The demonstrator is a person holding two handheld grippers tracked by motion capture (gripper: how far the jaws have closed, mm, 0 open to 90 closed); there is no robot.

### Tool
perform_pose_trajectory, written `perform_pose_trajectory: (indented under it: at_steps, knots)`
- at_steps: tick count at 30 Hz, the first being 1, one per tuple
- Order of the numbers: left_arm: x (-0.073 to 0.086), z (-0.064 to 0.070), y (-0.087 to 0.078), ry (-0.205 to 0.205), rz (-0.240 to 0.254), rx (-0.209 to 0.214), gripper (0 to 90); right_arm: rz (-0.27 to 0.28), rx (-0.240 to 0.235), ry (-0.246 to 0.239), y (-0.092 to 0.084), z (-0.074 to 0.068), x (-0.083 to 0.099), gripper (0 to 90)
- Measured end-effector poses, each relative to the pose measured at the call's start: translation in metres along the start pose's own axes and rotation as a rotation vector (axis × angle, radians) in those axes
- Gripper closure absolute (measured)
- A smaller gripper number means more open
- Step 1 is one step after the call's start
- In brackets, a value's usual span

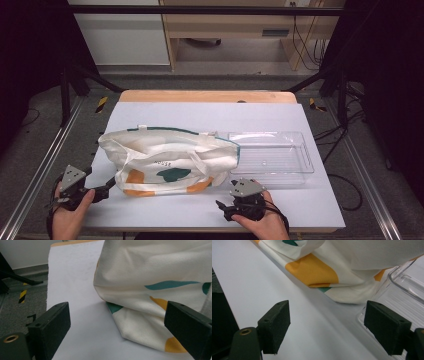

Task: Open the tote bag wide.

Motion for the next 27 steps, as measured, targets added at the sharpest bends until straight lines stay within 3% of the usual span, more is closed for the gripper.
perform_pose_trajectory:
  at_steps: [4,8,16,20,22,27]
  knots:
    - [-0.001,0.003,0.001,0.015,-0.002,0.017,6.2,0.004,0.004,-0.004,-0.003,0.0,0.0,22.8]
    - [-0.006,0.005,-0.003,-0.013,0.026,0.06,6.0,0.003,0.002,-0.002,-0.004,0.0,0.0,26.7]
    - [-0.027,0.008,-0.021,0.016,0.077,0.054,6.1,0.048,0.003,-0.022,-0.019,-0.003,-0.006,29.6]
    - [-0.04,0.007,-0.035,0.042,0.099,0.058,5.9,0.063,0.008,-0.026,-0.028,-0.003,-0.01,31.6]
    - [-0.051,0.009,-0.045,0.092,0.086,0.043,5.7,0.073,0.021,-0.03,-0.032,-0.002,-0.014,34.1]
    - [-0.062,0.013,-0.054,0.12,0.092,0.069,5.6,0.079,0.021,-0.027,-0.035,-0.001,-0.016,36.8]
Point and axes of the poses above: each handheld gripper's, and its own axes: y roughly forward along the jaws, x roughly out of its underside, z roughly to its right, the point moved 1 cm from there along y, roughly forward along the jaws, and after that the axes turned 3 degrees about -z, right-handed, at the moved point
